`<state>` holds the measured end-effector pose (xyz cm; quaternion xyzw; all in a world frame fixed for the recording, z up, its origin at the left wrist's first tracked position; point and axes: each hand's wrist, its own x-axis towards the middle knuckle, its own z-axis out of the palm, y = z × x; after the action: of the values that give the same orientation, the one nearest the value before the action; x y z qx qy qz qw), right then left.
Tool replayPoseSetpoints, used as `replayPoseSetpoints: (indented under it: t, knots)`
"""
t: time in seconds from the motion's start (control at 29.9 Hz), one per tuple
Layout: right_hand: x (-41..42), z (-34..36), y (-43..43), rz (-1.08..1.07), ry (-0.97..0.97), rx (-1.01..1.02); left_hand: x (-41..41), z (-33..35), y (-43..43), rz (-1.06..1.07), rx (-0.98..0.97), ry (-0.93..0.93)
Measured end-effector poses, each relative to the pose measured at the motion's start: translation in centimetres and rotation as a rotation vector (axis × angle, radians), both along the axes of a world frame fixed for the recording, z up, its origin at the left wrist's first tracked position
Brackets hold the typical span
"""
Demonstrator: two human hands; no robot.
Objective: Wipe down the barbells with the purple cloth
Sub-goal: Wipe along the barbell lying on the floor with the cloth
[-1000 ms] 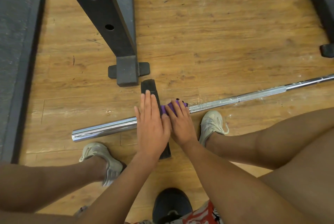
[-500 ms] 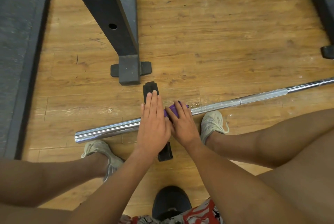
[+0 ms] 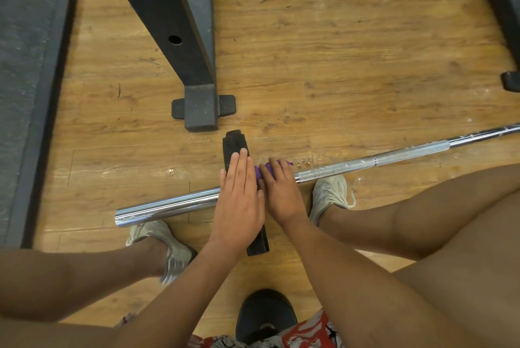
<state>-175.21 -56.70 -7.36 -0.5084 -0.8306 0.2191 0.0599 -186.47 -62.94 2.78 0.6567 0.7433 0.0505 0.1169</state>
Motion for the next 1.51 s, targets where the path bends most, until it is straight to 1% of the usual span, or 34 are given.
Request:
replayPoseSetpoints:
  t: [0.13,0.27,0.37,0.47,0.5,0.57,0.7,0.8,0.87,0.94,1.0,1.1,1.17,1.2,1.27,1.3,1.37,1.51]
  knots:
    - [-0.4,-0.5,-1.1,-0.023,0.005,0.08,-1.2,0.4,2.3,-0.013,-0.023,-0.016]
    - [-0.4,-0.9,1.3,0.038,0.005,0.103,-3.4,0.7,5.9,0.022,-0.031,-0.105]
    - [-0.9,-0.6,2.4,0.045,-0.002,0.083,-4.8,1.3,7.7,0.051,-0.017,-0.212]
    - [-1.3,-1.0,2.9,0.044,0.002,0.154,-5.1,1.6,7.9,0.029,0.006,-0.259]
    - [-1.4,-1.1,3.2,0.036,0.022,0.162,-4.8,1.6,7.6,0.021,0.011,-0.256]
    - [-1.6,-1.2,4.0,0.031,0.065,0.113,-4.1,1.2,6.8,0.016,0.033,-0.22]
    - [-1.5,-1.2,6.0,0.09,0.065,0.078,-3.4,0.2,6.5,0.028,0.085,-0.158]
    - [-0.7,-1.8,7.5,0.228,0.013,0.146,-3.7,0.1,8.0,-0.046,0.102,-0.006]
    - [-0.3,-2.3,8.2,0.26,-0.003,0.205,-4.1,-0.1,9.3,-0.036,0.083,0.014]
    - [-0.4,-2.6,8.1,0.229,-0.002,0.22,-4.7,0.1,10.5,-0.008,0.077,-0.052]
    - [-1.1,-2.7,8.1,0.176,0.022,0.183,-5.1,0.5,11.6,0.021,0.087,-0.116]
    - [-2.7,-2.3,9.4,0.092,0.064,0.141,-5.1,0.5,12.1,0.006,0.158,-0.041]
    - [-4.0,-1.9,10.8,0.039,0.084,0.105,-4.6,0.3,11.6,0.018,0.169,-0.07]
    - [-4.6,-1.7,11.4,0.023,0.072,0.079,-4.4,-0.1,11.3,0.021,0.154,-0.053]
    - [-5.2,-1.7,12.1,0.018,0.067,0.054,-4.1,-0.8,11.0,0.037,0.139,0.042]
    - [-5.2,-1.7,12.1,0.018,0.085,0.072,-4.1,-1.0,11.3,0.039,0.147,0.069]
    - [-4.7,-1.6,11.7,0.023,0.127,0.116,-4.1,-1.0,12.4,0.084,0.144,0.056]
    - [-4.4,-1.8,11.2,0.02,0.182,0.135,-4.8,-1.1,14.1,0.098,0.123,0.07]
